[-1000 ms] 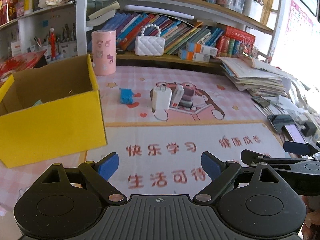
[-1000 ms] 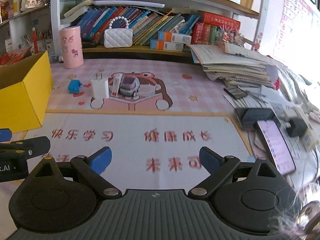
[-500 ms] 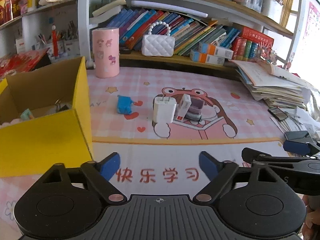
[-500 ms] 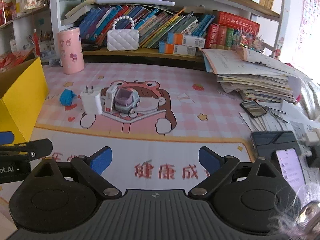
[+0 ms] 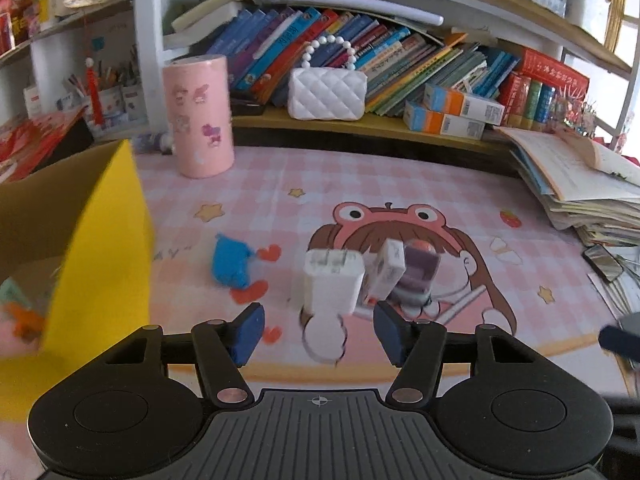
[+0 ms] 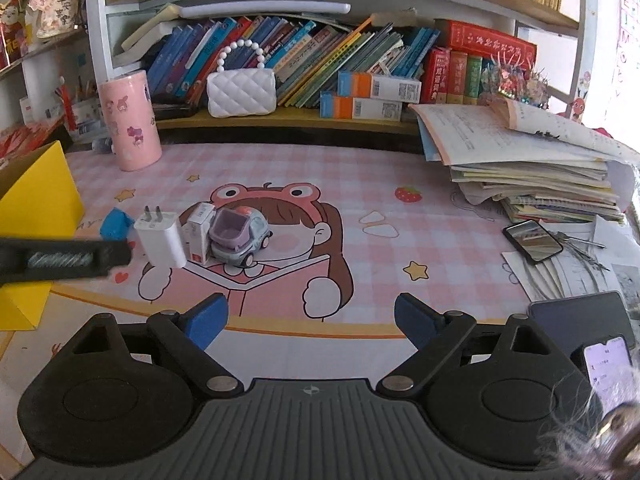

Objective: Organize objects
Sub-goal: 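Grasp the white plug charger with the left tool while the right tool grasps the purple toy car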

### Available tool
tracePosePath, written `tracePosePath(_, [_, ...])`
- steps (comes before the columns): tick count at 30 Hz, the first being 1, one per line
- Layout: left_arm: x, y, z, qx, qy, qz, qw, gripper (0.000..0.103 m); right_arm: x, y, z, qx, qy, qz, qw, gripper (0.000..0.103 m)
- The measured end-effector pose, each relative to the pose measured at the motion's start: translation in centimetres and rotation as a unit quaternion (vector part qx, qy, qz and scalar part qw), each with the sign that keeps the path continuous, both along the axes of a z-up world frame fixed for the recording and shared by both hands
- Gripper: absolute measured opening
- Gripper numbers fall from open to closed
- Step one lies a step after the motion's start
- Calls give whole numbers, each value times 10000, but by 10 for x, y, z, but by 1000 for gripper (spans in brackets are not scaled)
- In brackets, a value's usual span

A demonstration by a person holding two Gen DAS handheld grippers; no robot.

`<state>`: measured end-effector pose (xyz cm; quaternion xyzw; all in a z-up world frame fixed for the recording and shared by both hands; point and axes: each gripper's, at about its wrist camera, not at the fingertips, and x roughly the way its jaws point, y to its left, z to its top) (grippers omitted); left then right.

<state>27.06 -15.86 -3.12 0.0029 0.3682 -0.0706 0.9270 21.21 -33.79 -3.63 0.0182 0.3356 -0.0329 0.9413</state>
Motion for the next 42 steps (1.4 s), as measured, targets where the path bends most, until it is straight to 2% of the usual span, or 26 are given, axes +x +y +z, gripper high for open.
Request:
tracePosePath(6, [32,-18,-18,357,95,-10,9993,55,8,-5,-5,-5,70,89,9999,91])
tracePosePath(12, [56,-23,-37,306,216,111,9992,54,12,-10,-12,27,237,164,9996,91])
tracePosePath(13, [59,-25,-39,337,211,114,9991,52,13,-11,-12,30,258,178,9995,91])
tracePosePath(15, [64,-27,-44,332,222,59,9992,41,14,-11,-14,35,291,244,9993,91])
tracePosePath(18, [63,-27,-46,370,161,-5,9992,41,16,-9,-15,7,295,316,9991,91])
tracePosePath(22, [48,-14,-36,244,57,-27,9997,41,22,-6,-17,-32,222,442,9988,91])
tracePosePath(28, [3,19,-14,-123,152,-19,9998,41,54,6,-31,-203,112,788,9966,91])
tracePosePath(31, [-21,32,-7,-158,230,-44,9996,41,76,15,-37,-354,23,1147,9928,91])
tracePosePath(35, [-46,46,-6,-174,423,56,9989,41,106,22,-47,-503,23,1850,9814,91])
tracePosePath(39, [-59,56,-11,-185,627,176,9977,41,130,22,-54,-384,32,2302,9724,84])
tracePosePath(42, [-66,62,-8,-213,598,227,9977,41,144,18,-58,-180,114,2530,9672,76])
